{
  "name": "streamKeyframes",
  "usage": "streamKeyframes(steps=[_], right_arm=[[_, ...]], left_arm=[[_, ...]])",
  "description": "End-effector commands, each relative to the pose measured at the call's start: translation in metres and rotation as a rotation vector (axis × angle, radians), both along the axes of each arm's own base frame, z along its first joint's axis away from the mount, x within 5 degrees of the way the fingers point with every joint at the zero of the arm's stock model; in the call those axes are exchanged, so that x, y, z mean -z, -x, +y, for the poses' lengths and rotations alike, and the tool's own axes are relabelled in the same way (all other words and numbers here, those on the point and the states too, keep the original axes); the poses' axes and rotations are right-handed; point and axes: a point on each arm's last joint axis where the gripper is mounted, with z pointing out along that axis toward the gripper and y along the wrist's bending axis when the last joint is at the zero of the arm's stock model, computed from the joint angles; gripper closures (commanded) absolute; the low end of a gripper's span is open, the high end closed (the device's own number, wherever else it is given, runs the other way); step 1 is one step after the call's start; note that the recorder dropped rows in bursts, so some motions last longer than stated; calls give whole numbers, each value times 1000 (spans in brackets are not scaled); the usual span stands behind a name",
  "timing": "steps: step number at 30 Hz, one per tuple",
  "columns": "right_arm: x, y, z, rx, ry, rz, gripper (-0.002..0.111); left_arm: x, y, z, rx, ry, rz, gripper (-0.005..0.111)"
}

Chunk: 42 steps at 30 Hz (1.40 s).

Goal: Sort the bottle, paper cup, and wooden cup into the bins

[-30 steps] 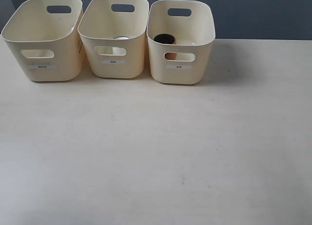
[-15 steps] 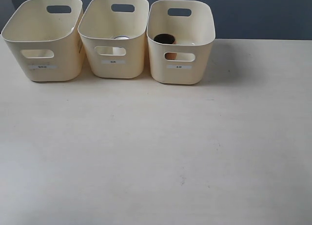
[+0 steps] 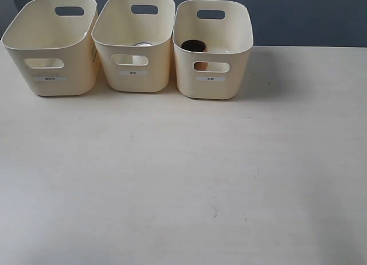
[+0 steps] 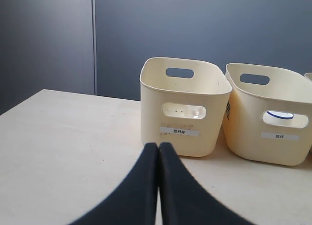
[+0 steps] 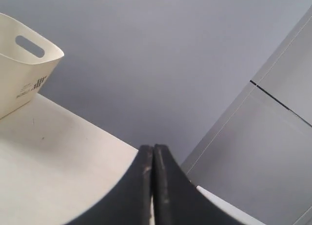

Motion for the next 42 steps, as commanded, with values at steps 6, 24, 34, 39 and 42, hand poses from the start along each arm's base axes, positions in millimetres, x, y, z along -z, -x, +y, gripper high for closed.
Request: streamKeyframes(steps=[6,24,34,39,42], right_arm=[[1,0,1,-34,-376,-19,109],[10,0,0,-16,-530,68,109],[11,0,0,-18,-554,77,109],[11,0,0,-17,-552,80,109],[11,0,0,-16,-550,82,109]], left_arm=[[-1,0,0,3,-8,-7,107],[-1,0,0,3,-8,-7,107],[-1,0,0,3,-8,-7,107],[-1,0,0,3,-8,-7,107],[-1,0,0,3,-8,-7,107]])
